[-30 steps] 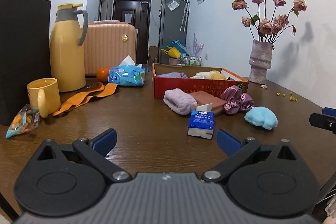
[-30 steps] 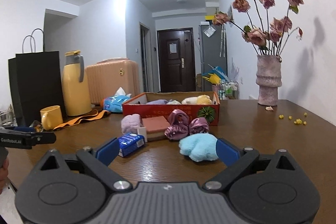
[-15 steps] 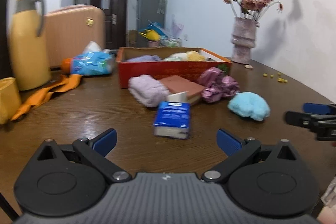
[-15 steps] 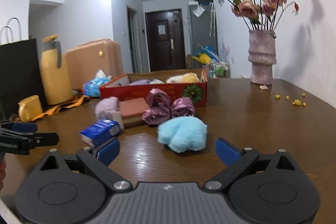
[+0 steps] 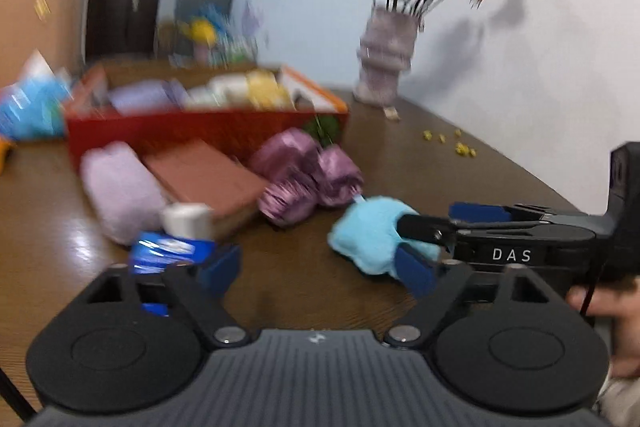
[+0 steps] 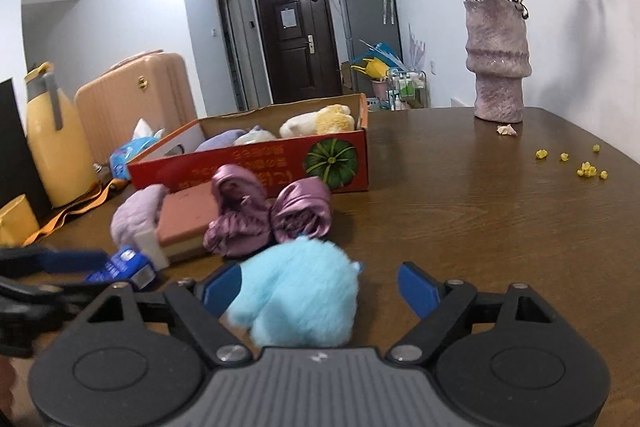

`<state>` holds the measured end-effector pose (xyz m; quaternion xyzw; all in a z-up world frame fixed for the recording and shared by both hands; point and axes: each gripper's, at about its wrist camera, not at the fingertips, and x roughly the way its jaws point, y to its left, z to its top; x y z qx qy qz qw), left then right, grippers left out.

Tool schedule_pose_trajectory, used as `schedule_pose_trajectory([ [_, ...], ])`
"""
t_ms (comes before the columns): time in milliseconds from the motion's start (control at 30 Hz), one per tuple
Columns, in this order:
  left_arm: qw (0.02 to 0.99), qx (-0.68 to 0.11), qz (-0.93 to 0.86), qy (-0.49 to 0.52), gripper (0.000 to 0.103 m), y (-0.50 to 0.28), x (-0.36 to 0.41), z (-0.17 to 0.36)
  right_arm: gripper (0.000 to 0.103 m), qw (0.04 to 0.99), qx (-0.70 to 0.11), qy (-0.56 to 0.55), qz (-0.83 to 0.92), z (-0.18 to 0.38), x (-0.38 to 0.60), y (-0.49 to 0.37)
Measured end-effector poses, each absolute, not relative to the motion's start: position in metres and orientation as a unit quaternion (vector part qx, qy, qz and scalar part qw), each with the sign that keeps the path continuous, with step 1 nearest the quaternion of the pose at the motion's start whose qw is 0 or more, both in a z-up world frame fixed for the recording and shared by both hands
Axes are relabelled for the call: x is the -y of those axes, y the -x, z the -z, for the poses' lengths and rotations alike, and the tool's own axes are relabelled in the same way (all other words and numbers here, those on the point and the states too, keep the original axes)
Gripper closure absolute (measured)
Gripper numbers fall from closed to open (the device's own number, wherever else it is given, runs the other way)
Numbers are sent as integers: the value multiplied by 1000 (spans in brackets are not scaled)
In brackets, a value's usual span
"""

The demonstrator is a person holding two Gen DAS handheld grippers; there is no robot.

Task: Organize soft objects
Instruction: 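Close both grippers together on the light blue fluffy plush, then carry the blue plush with both grippers into the box and open them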

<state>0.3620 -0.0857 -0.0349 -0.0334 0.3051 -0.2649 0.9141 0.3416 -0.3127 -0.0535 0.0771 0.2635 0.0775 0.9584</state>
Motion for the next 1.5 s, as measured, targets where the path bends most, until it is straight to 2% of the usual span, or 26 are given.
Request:
schedule_pose_trajectory([
  [133,891,-343,287,81,42,-392,101,53,37,949,-281,-110,-92,60,325,-356],
  [167,880,-356,299,102,48,-399,103,58,38,946,-285,-121,-97,63,327,-359],
  [267,853,-383,315,163,55,-414,102,68,43,939,-294,-146,-104,72,333,-363],
  [333,850,-386,315,169,65,-417,103,71,52,933,-297,-172,-111,78,338,-365],
  [400,850,-386,318,164,79,-416,104,72,61,924,-299,-205,-122,82,341,-367],
  [633,858,-378,311,156,81,-379,90,61,65,922,-293,-213,-137,77,328,-342],
  [1100,886,-321,298,149,81,-265,39,16,65,927,-252,-207,-184,33,287,-245],
  [1500,900,-282,289,160,81,-229,13,-1,65,934,-228,-183,-205,5,259,-215],
])
